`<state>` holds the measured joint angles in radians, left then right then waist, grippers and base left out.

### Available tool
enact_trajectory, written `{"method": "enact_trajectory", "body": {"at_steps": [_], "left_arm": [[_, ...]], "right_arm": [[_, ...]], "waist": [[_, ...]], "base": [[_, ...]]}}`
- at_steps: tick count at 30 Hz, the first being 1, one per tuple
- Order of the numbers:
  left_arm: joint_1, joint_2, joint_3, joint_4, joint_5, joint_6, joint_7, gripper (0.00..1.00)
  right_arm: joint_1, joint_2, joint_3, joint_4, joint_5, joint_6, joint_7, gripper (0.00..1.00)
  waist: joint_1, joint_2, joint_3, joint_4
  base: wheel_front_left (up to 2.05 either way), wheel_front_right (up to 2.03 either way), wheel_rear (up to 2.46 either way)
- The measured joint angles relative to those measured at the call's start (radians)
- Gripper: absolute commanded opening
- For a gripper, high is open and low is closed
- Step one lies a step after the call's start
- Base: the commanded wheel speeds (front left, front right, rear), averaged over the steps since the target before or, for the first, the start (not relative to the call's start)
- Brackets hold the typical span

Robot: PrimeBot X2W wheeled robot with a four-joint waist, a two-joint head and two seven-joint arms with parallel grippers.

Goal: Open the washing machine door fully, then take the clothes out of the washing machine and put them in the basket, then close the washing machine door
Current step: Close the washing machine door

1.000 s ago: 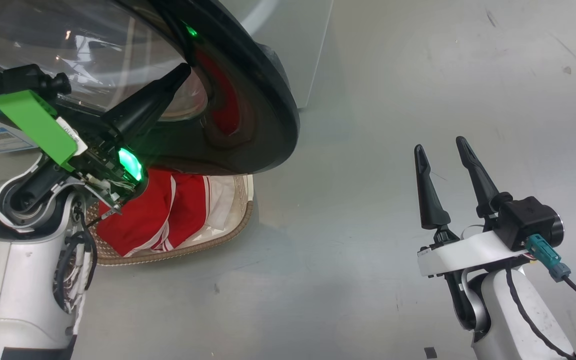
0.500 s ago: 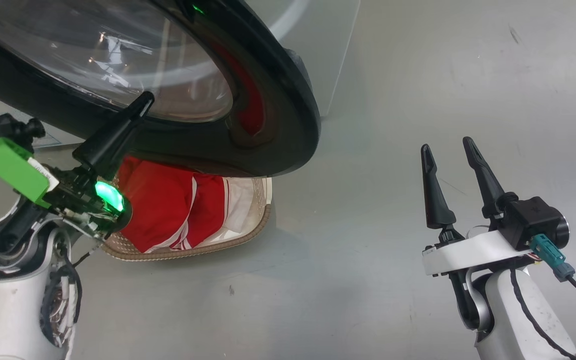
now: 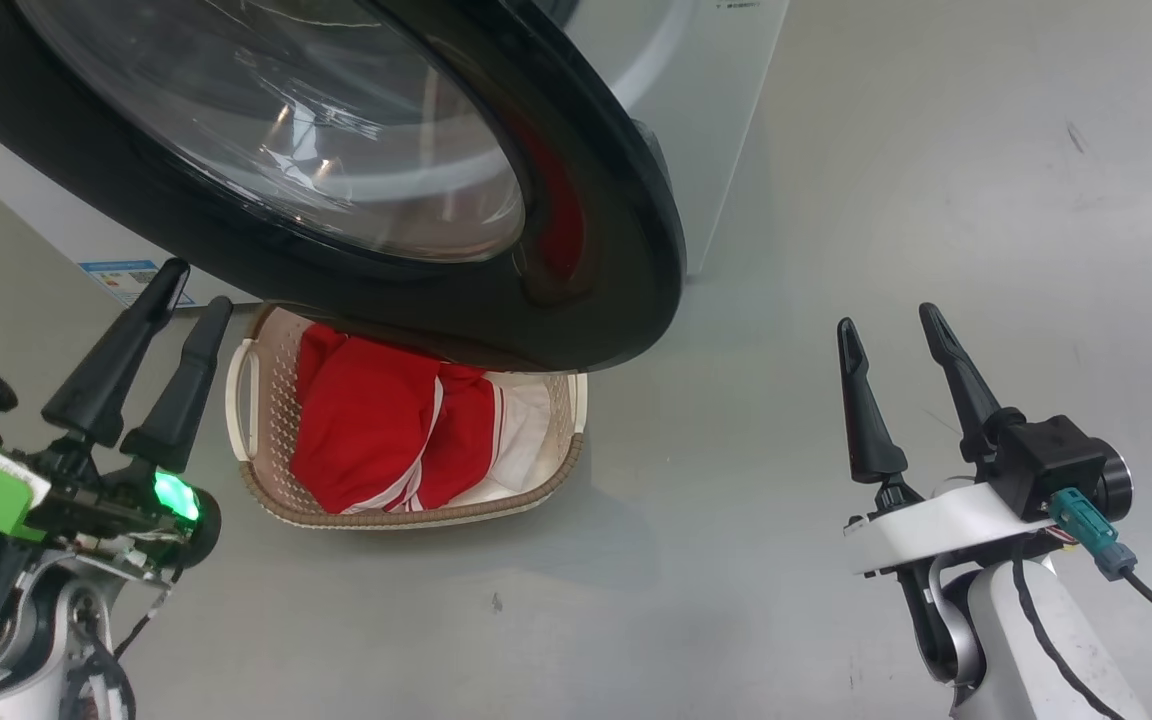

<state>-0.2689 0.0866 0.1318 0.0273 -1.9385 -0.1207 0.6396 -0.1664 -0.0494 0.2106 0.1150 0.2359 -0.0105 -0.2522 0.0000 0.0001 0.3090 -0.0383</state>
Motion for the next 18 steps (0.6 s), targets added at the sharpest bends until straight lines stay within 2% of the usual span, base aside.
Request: {"method": "enact_trajectory", "body": {"at_steps": [13, 18], "left_arm": [[0.180, -0.042, 0.070, -0.086, 0.061, 0.000, -0.075, 1.00], [0.239, -0.044, 0.091, -0.113, 0.184, 0.000, -0.152, 1.00]], "right_arm": [[0.042, 0.000, 0.001, 0.023, -0.007, 0.008, 0.000, 1.00], [0.062, 0.000, 0.001, 0.032, -0.008, 0.009, 0.000, 1.00]], "waist": [[0.0000, 0.0000, -0.064, 0.038], [0.0000, 0.0000, -0.094, 0.044]], "base": [[0.00, 0.00, 0.00], [0.00, 0.00, 0.00]]}}
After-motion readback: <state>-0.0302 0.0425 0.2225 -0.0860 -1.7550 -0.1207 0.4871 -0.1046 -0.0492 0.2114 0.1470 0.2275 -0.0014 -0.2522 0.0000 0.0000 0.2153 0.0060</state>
